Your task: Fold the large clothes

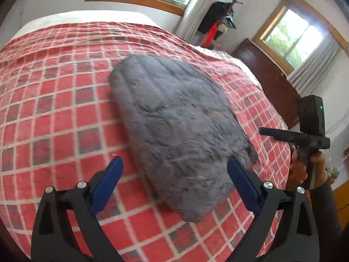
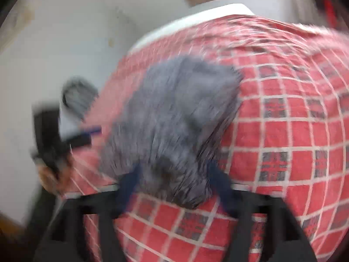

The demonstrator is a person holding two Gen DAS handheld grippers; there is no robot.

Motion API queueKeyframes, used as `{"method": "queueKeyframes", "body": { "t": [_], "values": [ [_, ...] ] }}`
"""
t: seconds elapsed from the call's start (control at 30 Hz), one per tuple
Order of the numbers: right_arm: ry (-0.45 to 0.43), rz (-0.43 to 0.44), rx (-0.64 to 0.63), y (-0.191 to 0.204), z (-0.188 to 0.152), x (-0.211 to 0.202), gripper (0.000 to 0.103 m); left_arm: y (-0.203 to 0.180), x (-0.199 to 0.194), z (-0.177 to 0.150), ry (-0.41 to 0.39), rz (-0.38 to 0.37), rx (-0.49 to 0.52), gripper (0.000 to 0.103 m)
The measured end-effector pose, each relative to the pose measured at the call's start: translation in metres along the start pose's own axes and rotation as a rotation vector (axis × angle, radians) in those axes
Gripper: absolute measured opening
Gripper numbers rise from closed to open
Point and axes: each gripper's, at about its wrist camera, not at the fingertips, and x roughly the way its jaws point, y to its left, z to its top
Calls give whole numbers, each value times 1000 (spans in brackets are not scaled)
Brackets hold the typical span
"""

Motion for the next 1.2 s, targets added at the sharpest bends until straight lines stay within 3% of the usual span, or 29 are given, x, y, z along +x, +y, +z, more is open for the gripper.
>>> {"method": "queueKeyframes", "body": {
  "t": [0.13,0.23,0.63,0.73,0.87,1.0,1.2],
  "values": [
    [39,128,176,-42,17,21,95,32,12,9,43,-83,-137,95],
    [92,168,208,-53,23,47,95,47,31,10,65,-128,-196,95],
    [145,268,225,-74,45,116,95,64,88,26,82,-261,-231,97],
    [143,258,193,-73,43,120,87,64,99,27,92,-293,-241,97],
    [152,254,165,-64,49,127,66,56,106,27,97,-301,-229,96],
    [137,229,133,-52,47,122,54,47,104,25,92,-277,-216,81],
    [114,205,116,-28,47,114,46,43,100,29,102,-265,-222,68]
  ]
}}
